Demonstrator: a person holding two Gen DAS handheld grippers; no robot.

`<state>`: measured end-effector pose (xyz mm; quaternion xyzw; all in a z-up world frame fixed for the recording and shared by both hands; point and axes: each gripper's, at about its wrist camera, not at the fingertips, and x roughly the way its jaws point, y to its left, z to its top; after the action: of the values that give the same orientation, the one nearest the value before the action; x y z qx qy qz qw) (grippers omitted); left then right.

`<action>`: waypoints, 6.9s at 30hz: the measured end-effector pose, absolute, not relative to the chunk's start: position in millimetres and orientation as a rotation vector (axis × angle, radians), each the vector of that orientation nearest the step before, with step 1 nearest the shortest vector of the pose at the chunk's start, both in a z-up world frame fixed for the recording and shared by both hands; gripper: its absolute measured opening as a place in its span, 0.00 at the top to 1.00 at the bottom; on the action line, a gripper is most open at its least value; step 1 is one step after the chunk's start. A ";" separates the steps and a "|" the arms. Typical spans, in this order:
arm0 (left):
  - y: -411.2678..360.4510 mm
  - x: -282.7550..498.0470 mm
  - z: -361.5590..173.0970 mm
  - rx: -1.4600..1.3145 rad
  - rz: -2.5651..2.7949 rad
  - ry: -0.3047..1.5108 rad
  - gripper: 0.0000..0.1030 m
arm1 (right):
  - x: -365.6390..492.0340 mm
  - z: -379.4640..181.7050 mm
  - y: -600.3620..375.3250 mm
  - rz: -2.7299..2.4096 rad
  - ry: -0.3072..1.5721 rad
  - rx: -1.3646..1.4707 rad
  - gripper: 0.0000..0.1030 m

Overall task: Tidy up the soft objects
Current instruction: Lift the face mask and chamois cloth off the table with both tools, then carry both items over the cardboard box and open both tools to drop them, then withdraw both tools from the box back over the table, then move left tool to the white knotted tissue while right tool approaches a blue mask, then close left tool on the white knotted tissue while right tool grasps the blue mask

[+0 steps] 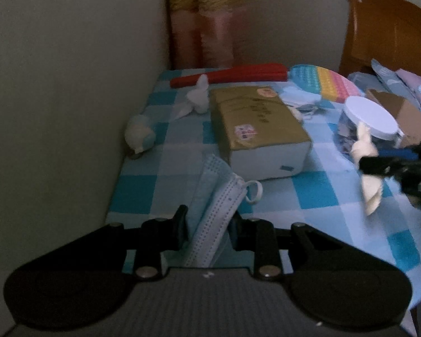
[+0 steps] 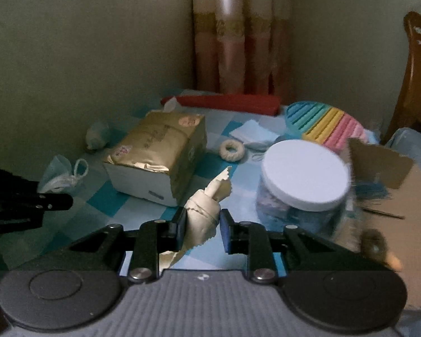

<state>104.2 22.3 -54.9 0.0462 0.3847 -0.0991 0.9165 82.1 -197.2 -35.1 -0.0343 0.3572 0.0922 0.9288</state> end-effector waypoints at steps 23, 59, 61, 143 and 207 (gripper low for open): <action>-54.2 67.7 -10.9 0.152 -0.424 0.753 0.73 | 42.8 -19.4 -327.0 -0.141 0.696 -0.071 0.37; -303.9 178.4 9.5 0.192 -0.836 0.886 0.10 | -1.4 -25.2 -323.1 -0.004 0.639 0.015 0.04; -306.3 182.8 7.3 0.179 -0.817 0.877 0.10 | -2.9 -24.1 -322.0 -0.006 0.637 0.015 0.04; -21.2 321.7 16.6 -0.060 -0.151 1.012 0.02 | 288.1 14.6 -228.8 0.239 1.016 -0.107 0.00; -7.5 401.9 -41.9 -0.145 -0.110 1.236 0.66 | 374.5 -38.7 -214.7 0.244 1.228 -0.164 0.66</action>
<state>401.9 -7.5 -41.9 -0.0681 0.5785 -0.0516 0.8112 374.5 -214.7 -38.7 -0.0768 0.5739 0.1142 0.8073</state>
